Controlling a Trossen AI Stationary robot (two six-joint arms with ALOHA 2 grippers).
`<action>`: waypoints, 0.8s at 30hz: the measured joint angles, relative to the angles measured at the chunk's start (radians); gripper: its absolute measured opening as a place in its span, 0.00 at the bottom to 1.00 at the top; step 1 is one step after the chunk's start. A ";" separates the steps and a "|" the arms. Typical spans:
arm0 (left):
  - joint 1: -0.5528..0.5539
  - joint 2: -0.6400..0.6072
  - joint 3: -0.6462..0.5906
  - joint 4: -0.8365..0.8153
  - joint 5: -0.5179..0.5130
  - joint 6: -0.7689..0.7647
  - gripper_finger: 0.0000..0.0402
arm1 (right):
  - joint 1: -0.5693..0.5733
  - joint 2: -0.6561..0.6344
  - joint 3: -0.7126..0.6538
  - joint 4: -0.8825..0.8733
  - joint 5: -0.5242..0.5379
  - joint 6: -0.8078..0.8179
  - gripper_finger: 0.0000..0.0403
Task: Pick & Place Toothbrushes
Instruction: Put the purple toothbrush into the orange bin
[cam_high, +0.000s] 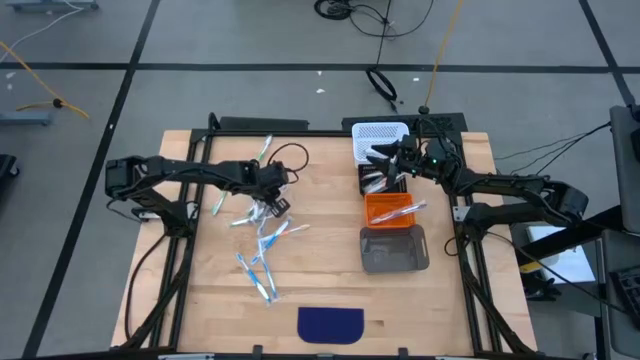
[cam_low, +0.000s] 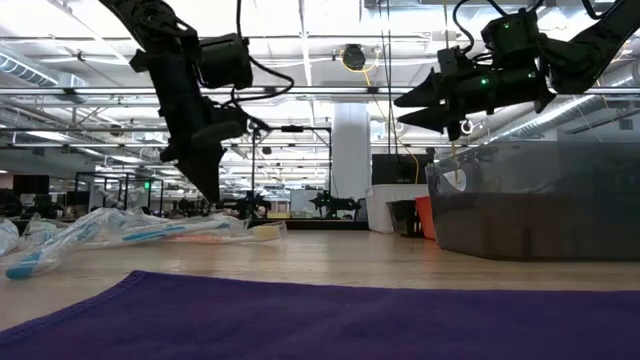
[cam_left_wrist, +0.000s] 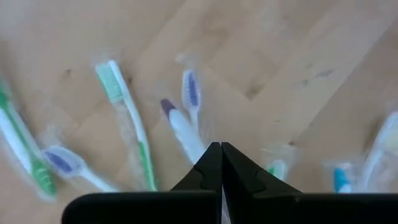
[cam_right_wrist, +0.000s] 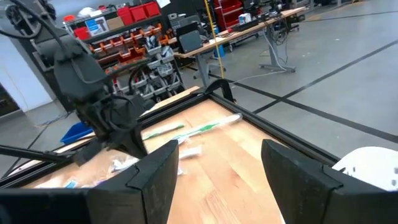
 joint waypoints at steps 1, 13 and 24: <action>-0.001 0.000 0.000 -0.008 0.005 -0.015 0.01 | 0.002 0.000 0.000 0.000 0.003 0.000 0.55; -0.020 0.098 -0.001 -0.018 -0.012 -0.011 0.26 | 0.003 0.000 0.000 0.000 0.002 0.001 0.55; -0.019 0.079 -0.001 -0.015 -0.013 -0.013 0.38 | 0.003 0.000 0.000 0.000 0.003 0.000 0.55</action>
